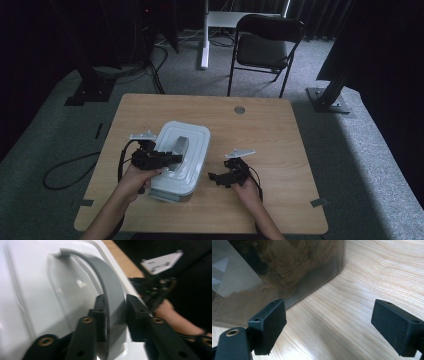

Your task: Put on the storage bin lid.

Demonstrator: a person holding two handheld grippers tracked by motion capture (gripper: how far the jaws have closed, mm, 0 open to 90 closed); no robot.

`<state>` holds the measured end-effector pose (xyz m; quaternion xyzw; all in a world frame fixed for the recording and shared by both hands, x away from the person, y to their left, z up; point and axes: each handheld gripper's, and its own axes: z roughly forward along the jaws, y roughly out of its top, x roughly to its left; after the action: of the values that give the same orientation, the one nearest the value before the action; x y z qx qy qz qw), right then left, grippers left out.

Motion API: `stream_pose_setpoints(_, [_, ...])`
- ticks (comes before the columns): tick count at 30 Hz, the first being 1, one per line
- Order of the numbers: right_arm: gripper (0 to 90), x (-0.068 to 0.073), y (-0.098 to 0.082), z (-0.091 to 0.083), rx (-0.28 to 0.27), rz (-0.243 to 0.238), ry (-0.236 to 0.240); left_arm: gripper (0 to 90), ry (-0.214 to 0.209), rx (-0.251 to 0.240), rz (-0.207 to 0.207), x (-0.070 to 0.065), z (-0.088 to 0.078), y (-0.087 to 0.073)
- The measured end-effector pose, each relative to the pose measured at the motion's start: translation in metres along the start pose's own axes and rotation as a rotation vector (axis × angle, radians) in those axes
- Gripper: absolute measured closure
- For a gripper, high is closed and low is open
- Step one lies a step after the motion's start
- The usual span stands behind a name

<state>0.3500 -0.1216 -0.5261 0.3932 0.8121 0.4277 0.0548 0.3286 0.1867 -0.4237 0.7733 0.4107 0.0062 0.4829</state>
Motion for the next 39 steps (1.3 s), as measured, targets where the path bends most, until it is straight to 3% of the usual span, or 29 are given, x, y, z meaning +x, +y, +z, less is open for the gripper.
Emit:
stream_pose_setpoints(1, [12.1, 0.0, 0.0, 0.0, 0.0, 0.001, 0.001, 56.2, 0.026, -0.005, 0.015, -0.002, -0.001, 0.0])
stream_pose_setpoints(2, [12.1, 0.001, 0.0, -0.001, -0.001, -0.001, 0.001, 56.2, 0.059, -0.019, 0.036, -0.006, -0.002, 0.0])
stream_pose_setpoints(3, [12.1, 0.001, 0.0, -0.001, -0.001, -0.001, 0.001, 55.7, 0.059, -0.019, 0.036, -0.006, -0.002, 0.0])
stream_pose_setpoints(4, [12.0, 0.001, 0.0, -0.001, -0.001, -0.004, 0.001, 55.7, 0.098, -0.029, 0.069, -0.011, -0.003, 0.0])
stream_pose_setpoints(6, [12.1, 0.002, 0.0, 0.0, 0.0, -0.001, 0.0, 52.6, 0.134, -0.047, 0.08, -0.014, -0.004, 0.001])
stream_pose_setpoints(11, [12.1, 0.003, -0.001, 0.0, -0.001, -0.003, -0.005, 53.3, 0.132, -0.051, 0.084, -0.018, 0.001, 0.003])
stream_pose_setpoints(16, [12.1, 0.002, -0.003, 0.002, 0.011, -0.001, -0.008, 54.6, 0.165, -0.033, 0.097, -0.018, 0.008, 0.001])
stream_pose_setpoints(24, [12.1, 0.001, -0.004, 0.002, 0.01, 0.005, -0.013, 56.5, 0.241, -0.019, 0.195, -0.022, 0.005, -0.001])
stream_pose_setpoints(29, [12.1, 0.003, -0.005, 0.003, 0.011, 0.006, -0.007, 56.4, 0.207, 0.017, 0.149, -0.017, 0.01, -0.001])
stream_pose_setpoints(37, [12.1, 0.004, -0.006, 0.006, 0.013, 0.005, -0.003, 56.1, 0.224, 0.039, 0.179, -0.019, 0.016, 0.001])
stream_pose_setpoints(39, [12.1, 0.004, -0.006, 0.006, 0.014, 0.006, -0.001, 55.6, 0.202, 0.039, 0.17, -0.019, 0.017, 0.001])
